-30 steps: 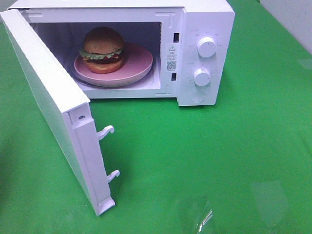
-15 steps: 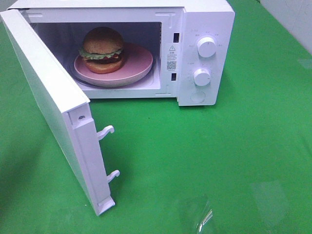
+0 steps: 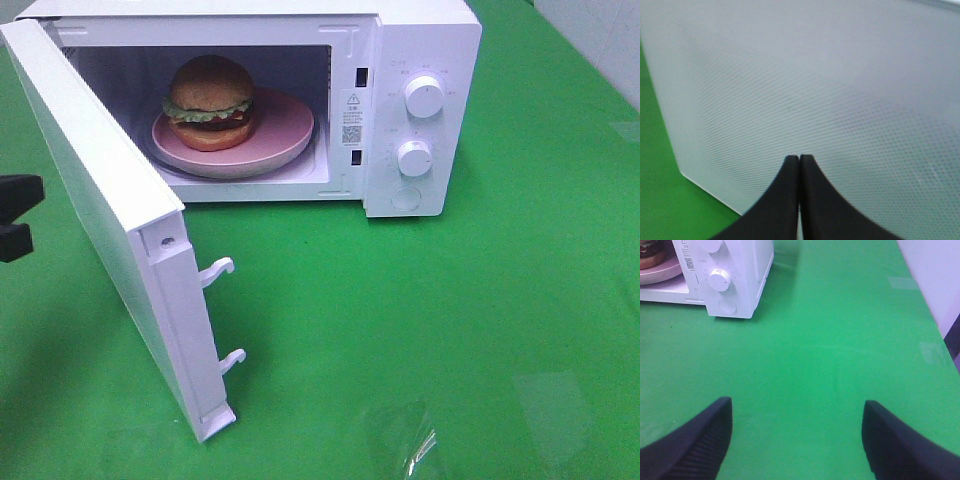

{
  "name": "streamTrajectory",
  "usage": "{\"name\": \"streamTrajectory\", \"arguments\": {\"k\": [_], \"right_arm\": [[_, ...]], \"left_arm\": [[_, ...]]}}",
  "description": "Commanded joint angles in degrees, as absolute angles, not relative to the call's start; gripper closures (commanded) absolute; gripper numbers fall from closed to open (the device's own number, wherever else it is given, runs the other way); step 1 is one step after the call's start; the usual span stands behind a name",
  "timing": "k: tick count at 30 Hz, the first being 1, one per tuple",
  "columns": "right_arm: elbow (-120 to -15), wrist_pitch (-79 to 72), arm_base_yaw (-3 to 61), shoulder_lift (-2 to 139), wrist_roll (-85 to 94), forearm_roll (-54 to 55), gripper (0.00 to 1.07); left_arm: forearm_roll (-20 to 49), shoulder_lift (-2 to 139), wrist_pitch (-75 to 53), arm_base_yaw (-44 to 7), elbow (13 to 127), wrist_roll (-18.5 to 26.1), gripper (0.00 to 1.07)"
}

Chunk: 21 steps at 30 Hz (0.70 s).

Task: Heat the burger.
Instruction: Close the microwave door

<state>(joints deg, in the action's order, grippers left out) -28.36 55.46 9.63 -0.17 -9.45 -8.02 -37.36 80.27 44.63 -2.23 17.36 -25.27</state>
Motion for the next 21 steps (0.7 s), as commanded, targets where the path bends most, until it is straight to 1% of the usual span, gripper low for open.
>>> {"name": "streamTrajectory", "arguments": {"k": [1, 2, 4, 5, 6, 9, 10, 11, 12, 13, 14, 15, 16, 19, 21], "right_arm": [[-28.13, 54.95, 9.34, -1.72, -8.54, -7.91, 0.37], [-28.13, 54.95, 9.34, -1.72, -8.54, -7.91, 0.37], [-28.13, 54.95, 9.34, -1.72, -8.54, -7.91, 0.37], [-28.13, 54.95, 9.34, -1.72, -8.54, -7.91, 0.37], [-28.13, 54.95, 9.34, -1.72, -8.54, -7.91, 0.37], [-28.13, 54.95, 9.34, -1.72, -8.54, -7.91, 0.37], [-28.13, 54.95, 9.34, -1.72, -8.54, -7.91, 0.37], [-28.13, 54.95, 9.34, -1.72, -8.54, -7.91, 0.37], [-28.13, 54.95, 9.34, -1.72, -8.54, -7.91, 0.37], [-28.13, 54.95, 9.34, -1.72, -8.54, -7.91, 0.37], [-28.13, 54.95, 9.34, -1.72, -8.54, -7.91, 0.37], [-28.13, 54.95, 9.34, -1.72, -8.54, -7.91, 0.37], [-28.13, 54.95, 9.34, -1.72, -8.54, -7.91, 0.37], [-28.13, 54.95, 9.34, -1.72, -8.54, -7.91, 0.37], [-28.13, 54.95, 9.34, -1.72, -8.54, -7.91, 0.37]], "left_arm": [[-28.13, 82.79, 45.44, -6.88, 17.70, -21.08, 1.07], [-28.13, 82.79, 45.44, -6.88, 17.70, -21.08, 1.07], [-24.41, 84.91, 46.52, -10.83, 17.88, -18.45, 1.07], [-24.41, 84.91, 46.52, -10.83, 17.88, -18.45, 1.07], [-23.49, 86.12, 46.52, -12.43, 18.45, -17.88, 1.07], [-22.92, 86.75, 46.64, -13.18, 18.91, -17.88, 1.07], [-22.12, 87.89, 47.56, -14.55, 19.88, -17.88, 1.07], [-22.12, 87.89, 47.56, -14.55, 19.88, -17.88, 1.07], [-20.74, 88.98, 47.84, -16.50, 21.43, -17.93, 1.07], [-20.74, 88.98, 47.84, -16.50, 21.43, -17.93, 1.07], [-19.37, 90.01, 47.61, -18.28, 22.80, -17.88, 1.07], [-19.37, 90.01, 47.61, -18.28, 22.80, -17.88, 1.07], [-18.16, 91.10, 47.56, -19.71, 24.06, -17.88, 1.07], [-16.73, 92.25, 47.44, -21.03, 25.38, -17.59, 1.07], [-12.89, 94.37, 47.44, -24.35, 27.90, -16.16, 1.07]]}}
